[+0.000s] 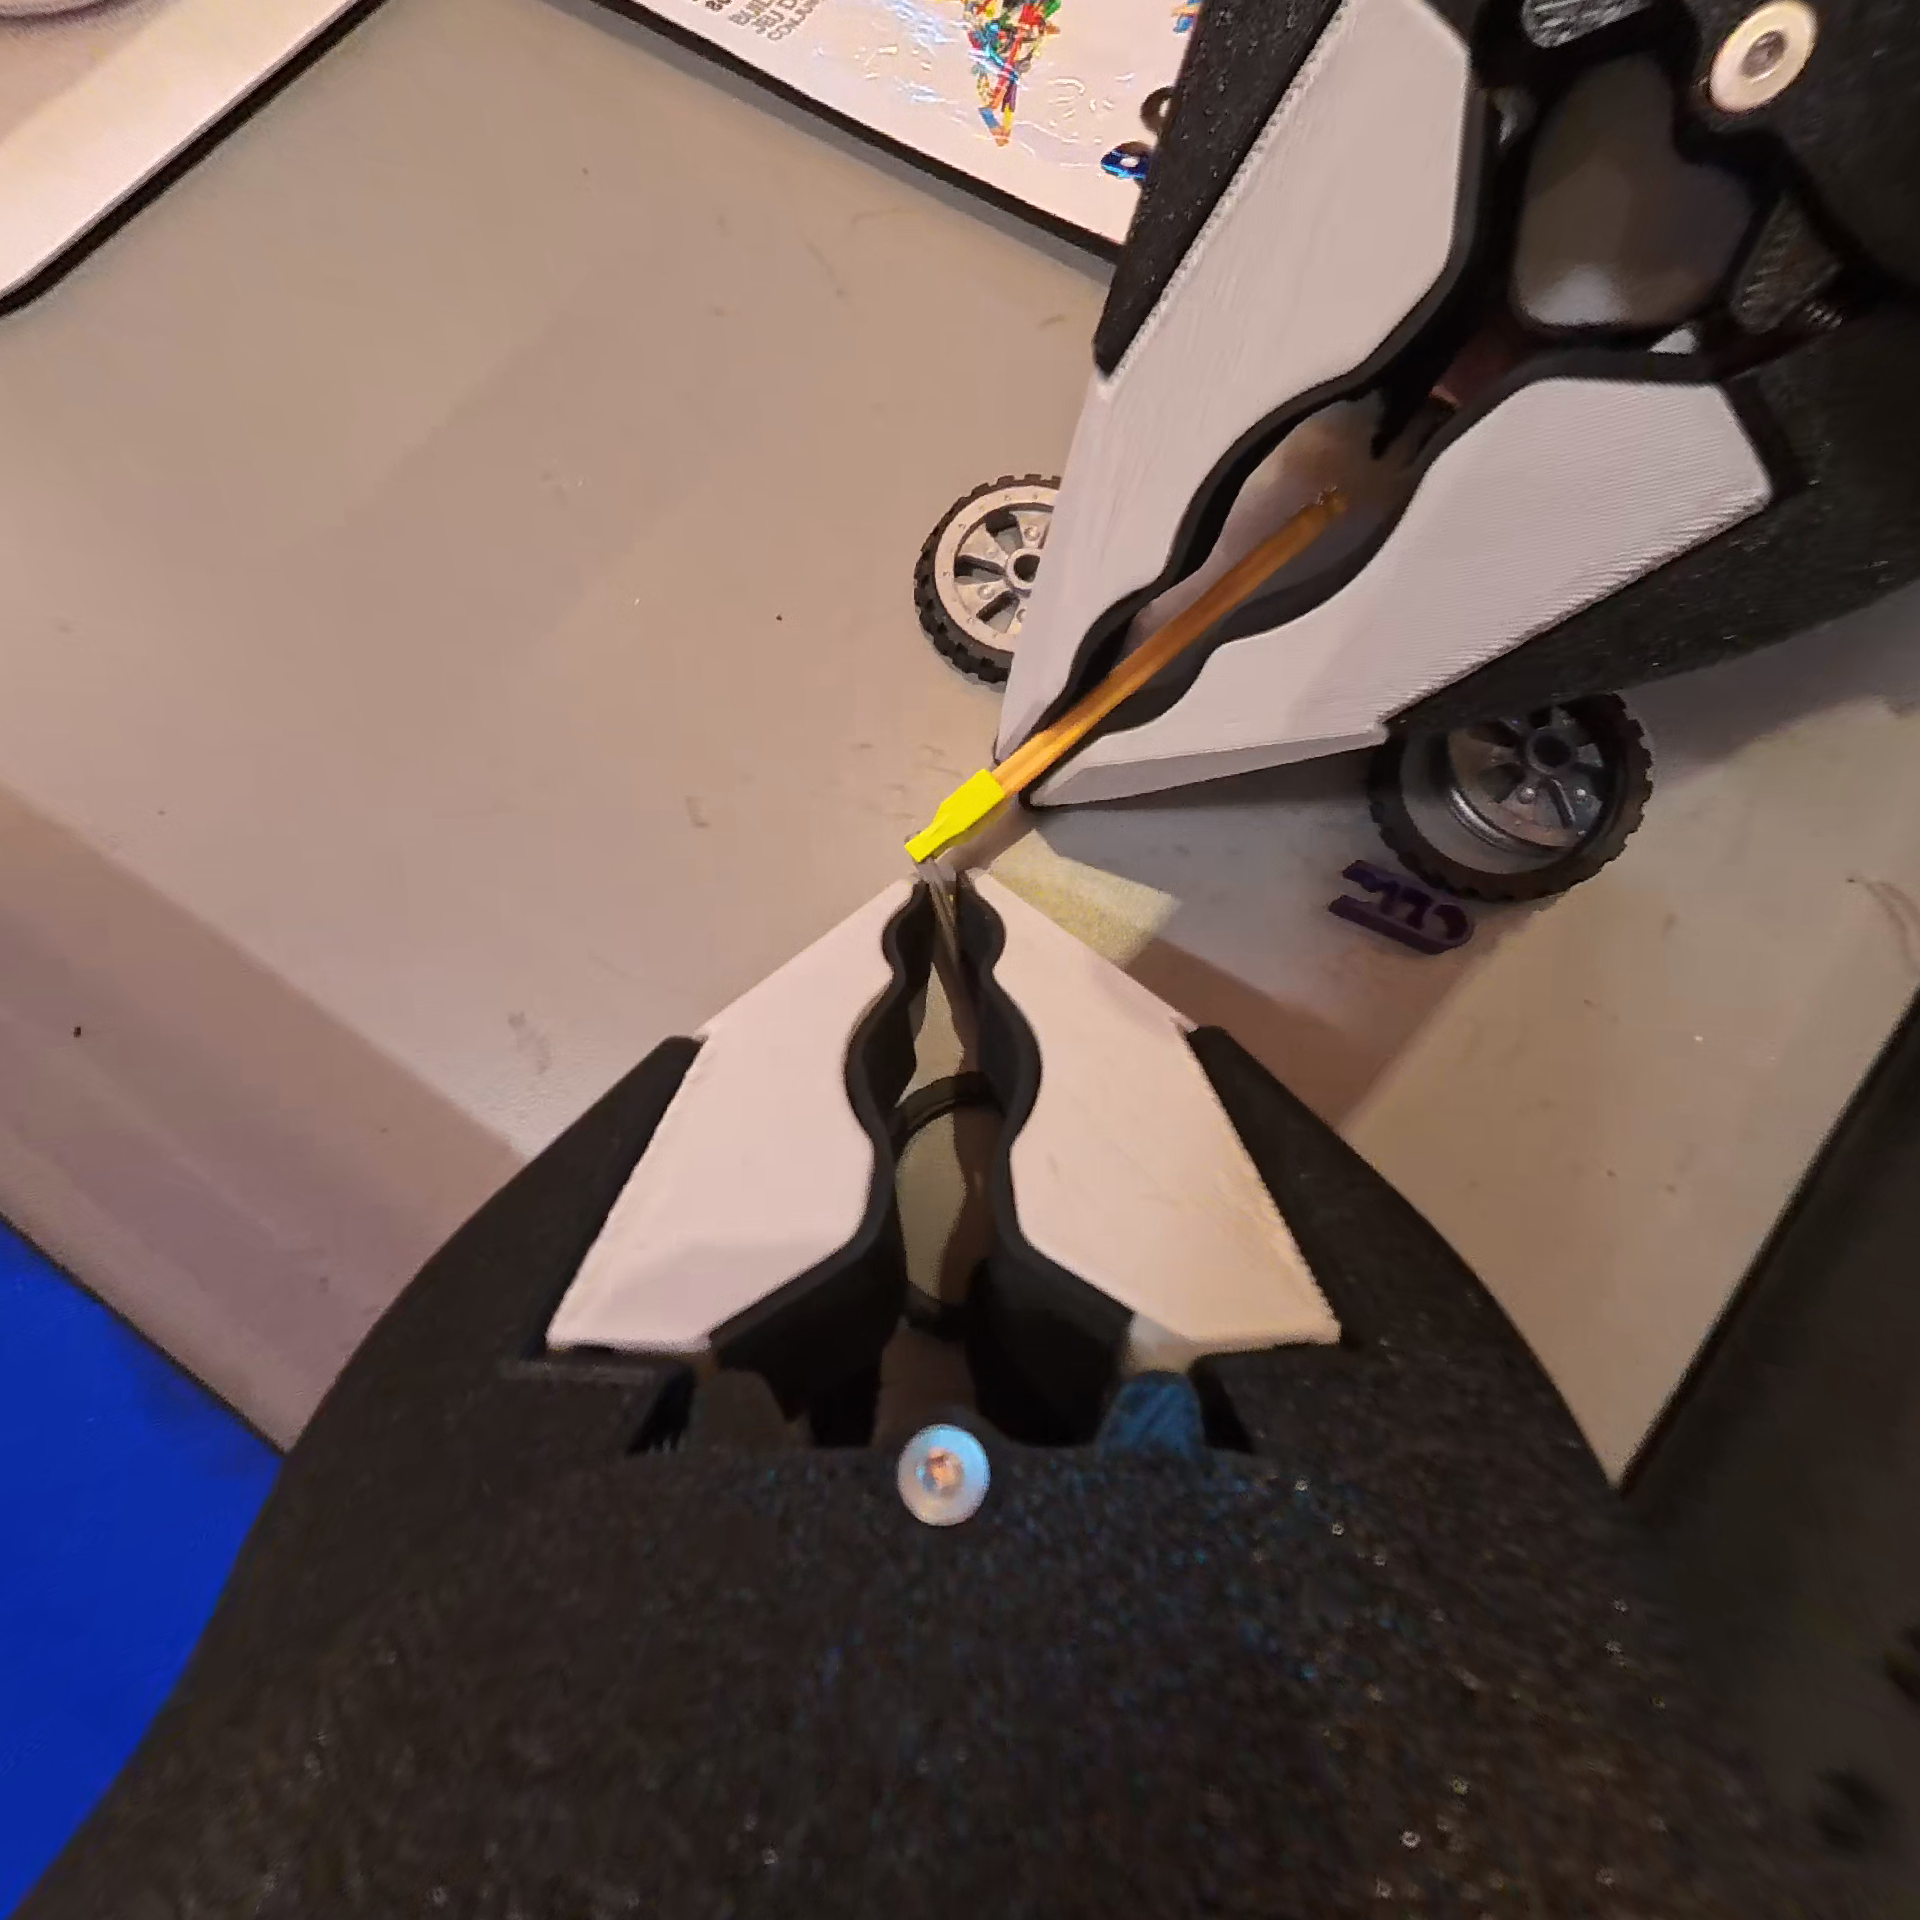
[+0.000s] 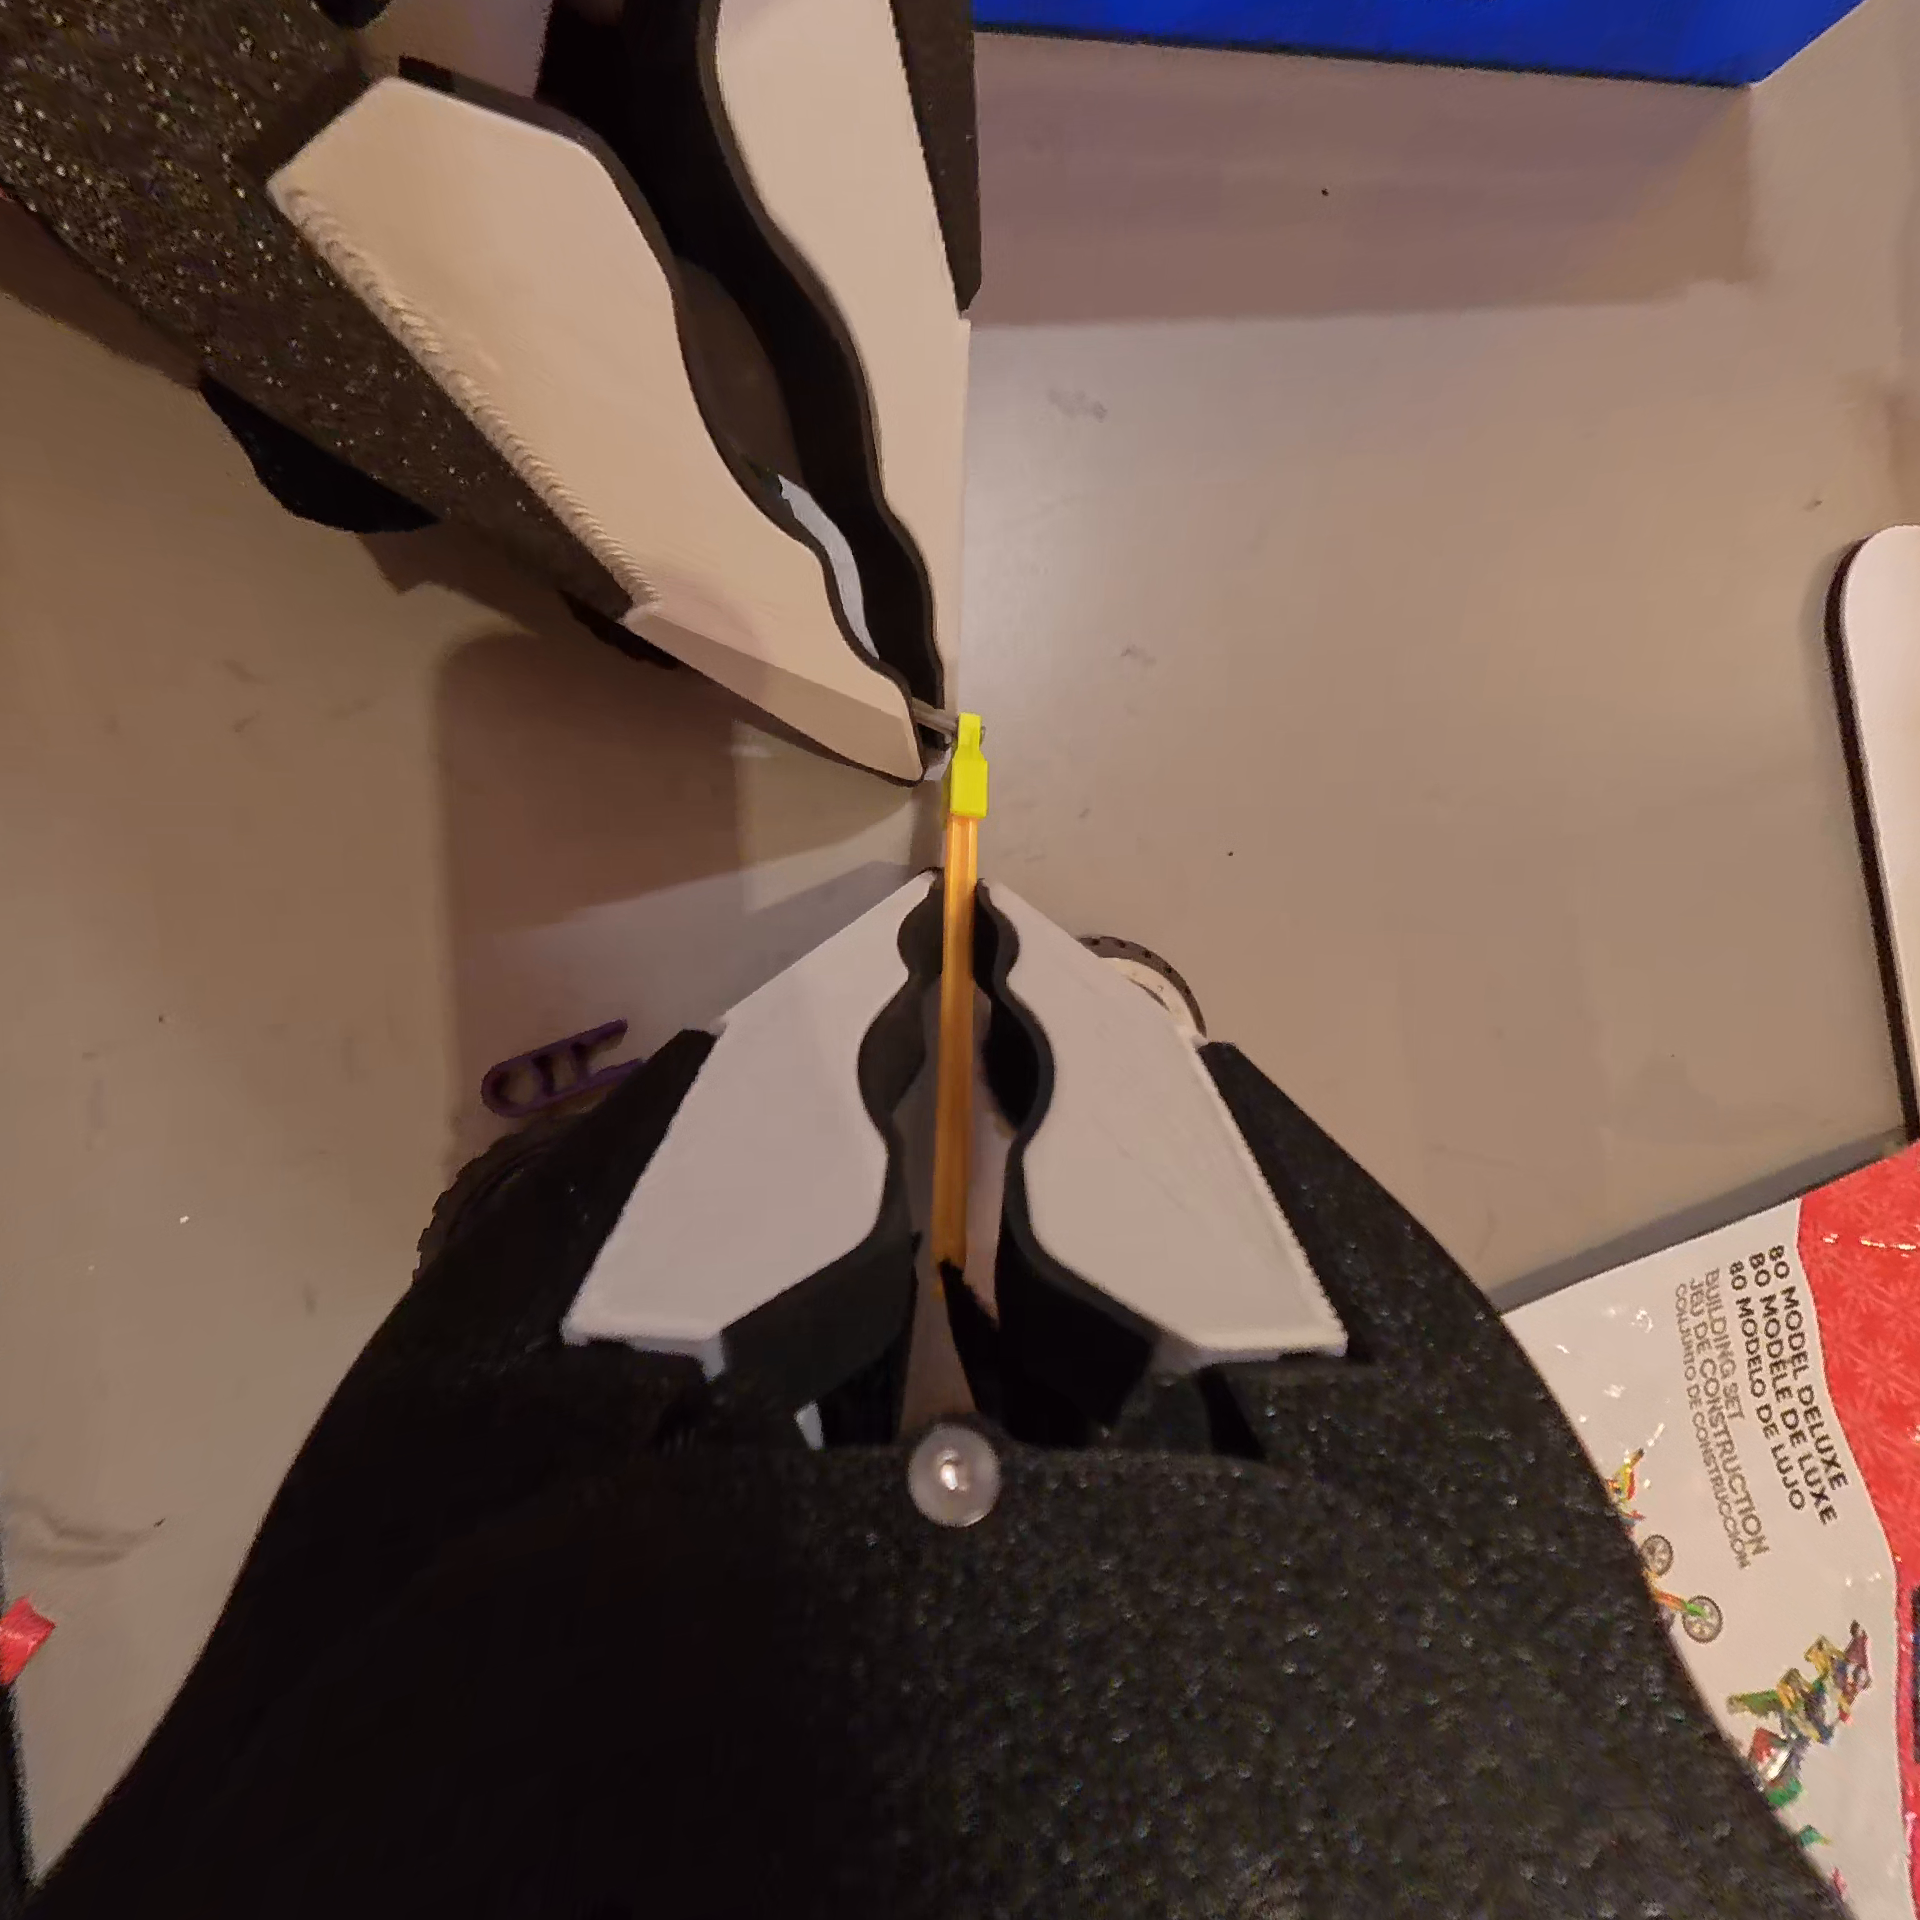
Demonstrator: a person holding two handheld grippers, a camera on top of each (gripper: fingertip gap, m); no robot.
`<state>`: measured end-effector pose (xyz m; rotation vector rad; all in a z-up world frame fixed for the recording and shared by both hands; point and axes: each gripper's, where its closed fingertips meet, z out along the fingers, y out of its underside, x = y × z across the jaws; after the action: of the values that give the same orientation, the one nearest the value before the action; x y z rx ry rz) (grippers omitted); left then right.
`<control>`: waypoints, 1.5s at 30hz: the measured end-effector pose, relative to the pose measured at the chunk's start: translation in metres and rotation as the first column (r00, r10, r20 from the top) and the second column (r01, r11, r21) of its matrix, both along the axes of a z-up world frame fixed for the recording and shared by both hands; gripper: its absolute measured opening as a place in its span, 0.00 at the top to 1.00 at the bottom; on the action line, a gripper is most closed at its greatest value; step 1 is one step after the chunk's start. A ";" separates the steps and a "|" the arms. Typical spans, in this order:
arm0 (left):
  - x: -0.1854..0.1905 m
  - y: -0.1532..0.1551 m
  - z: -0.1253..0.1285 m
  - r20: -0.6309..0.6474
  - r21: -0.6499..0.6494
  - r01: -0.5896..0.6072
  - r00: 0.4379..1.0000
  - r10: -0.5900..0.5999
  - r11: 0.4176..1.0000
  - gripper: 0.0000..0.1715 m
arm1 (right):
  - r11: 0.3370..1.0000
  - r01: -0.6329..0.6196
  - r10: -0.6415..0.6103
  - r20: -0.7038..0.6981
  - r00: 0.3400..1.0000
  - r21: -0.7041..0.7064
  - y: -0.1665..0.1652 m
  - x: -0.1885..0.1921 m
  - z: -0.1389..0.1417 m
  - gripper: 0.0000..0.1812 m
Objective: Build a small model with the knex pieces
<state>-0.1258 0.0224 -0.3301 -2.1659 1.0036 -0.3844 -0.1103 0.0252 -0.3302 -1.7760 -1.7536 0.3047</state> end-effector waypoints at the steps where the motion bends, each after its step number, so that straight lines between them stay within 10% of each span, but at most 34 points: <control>1: 0.000 0.000 0.000 0.002 -0.002 -0.004 1.000 0.004 1.000 1.00 | 1.000 -0.004 0.004 0.002 1.000 0.002 0.000 0.000 0.000 1.00; 45: -0.007 0.029 -0.001 -0.067 0.071 -0.179 0.981 0.184 0.981 1.00 | 0.985 0.172 -0.170 -0.062 0.984 0.033 0.021 -0.009 0.000 1.00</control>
<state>-0.1331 0.0515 -0.3315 -2.2047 0.8365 -0.1853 -0.1192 0.0464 -0.3307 -1.8576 -1.5443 0.2472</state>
